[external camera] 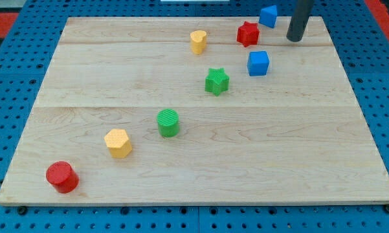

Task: Move the blue triangle towards the top center

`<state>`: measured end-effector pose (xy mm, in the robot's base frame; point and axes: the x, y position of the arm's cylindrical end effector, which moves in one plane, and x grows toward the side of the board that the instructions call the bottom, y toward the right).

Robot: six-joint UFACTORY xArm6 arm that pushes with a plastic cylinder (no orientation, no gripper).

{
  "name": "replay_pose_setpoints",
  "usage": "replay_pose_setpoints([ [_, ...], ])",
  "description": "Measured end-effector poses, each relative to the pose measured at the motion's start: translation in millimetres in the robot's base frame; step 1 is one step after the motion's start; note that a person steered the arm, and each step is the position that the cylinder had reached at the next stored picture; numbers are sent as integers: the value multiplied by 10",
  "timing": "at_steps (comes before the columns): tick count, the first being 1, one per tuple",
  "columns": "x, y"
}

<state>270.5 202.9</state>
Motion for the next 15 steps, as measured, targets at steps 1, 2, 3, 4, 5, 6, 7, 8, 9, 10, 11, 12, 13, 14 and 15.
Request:
replay_pose_setpoints([
  [1, 84, 0],
  [2, 77, 154],
  [3, -63, -186],
  [4, -476, -323],
  [5, -542, -1072],
  [6, -787, -1313],
  [7, -787, -1172],
  [8, -791, -993],
  [9, -785, -1070],
  [10, -510, -685],
  [11, -138, 190],
  [12, -791, 1213],
  [13, -791, 1213],
  [14, -795, 694],
  [15, -791, -337],
])
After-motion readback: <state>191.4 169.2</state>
